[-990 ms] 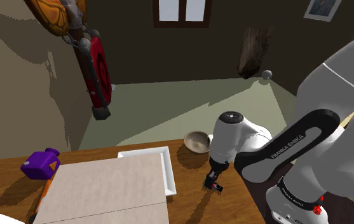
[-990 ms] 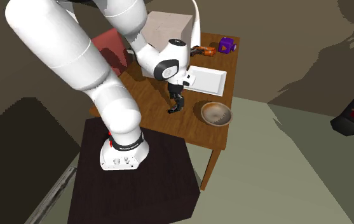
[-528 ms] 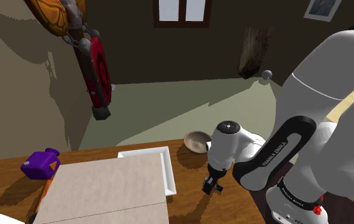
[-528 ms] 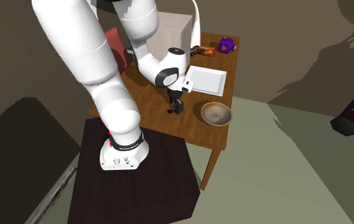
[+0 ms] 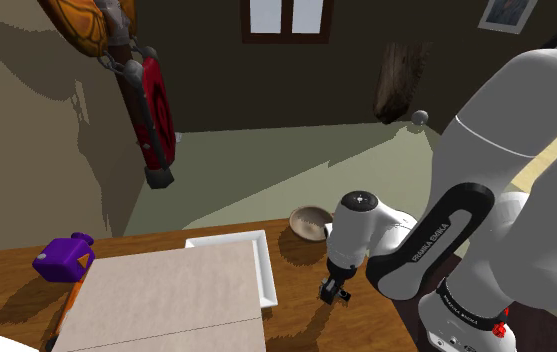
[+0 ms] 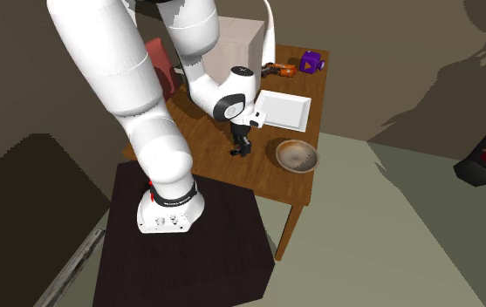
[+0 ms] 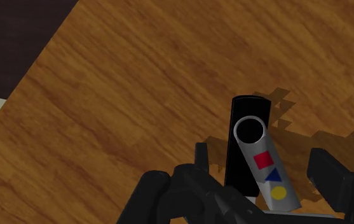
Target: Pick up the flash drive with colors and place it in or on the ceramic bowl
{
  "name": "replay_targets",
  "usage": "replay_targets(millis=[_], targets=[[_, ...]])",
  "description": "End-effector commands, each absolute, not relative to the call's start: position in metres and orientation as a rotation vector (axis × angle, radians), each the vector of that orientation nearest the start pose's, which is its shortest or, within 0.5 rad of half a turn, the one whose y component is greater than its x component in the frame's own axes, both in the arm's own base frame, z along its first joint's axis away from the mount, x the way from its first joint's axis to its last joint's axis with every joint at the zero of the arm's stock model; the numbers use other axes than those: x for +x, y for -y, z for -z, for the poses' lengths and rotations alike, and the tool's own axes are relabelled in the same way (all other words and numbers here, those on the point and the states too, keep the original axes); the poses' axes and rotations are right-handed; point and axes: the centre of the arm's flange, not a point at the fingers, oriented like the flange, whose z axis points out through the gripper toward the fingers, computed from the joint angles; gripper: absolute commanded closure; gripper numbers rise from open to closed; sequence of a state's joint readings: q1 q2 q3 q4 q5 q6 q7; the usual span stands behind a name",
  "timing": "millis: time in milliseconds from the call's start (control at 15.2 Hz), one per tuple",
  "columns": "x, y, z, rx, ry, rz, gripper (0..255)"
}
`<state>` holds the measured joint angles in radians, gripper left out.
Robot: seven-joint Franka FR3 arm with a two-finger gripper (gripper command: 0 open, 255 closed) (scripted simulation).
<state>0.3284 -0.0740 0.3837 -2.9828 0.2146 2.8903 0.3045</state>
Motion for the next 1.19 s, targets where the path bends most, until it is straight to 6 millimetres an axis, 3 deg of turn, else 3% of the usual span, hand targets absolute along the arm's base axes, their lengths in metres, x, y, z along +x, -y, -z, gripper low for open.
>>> replay_targets(millis=[0,528,1122], targets=[[0.247,-0.191,-0.189,-3.116,0.312,-0.048,255],[0.247,-0.191,-0.189,-3.116,0.312,-0.048,255],[0.247,-0.191,-0.236,-3.116,0.312,-0.048,255]])
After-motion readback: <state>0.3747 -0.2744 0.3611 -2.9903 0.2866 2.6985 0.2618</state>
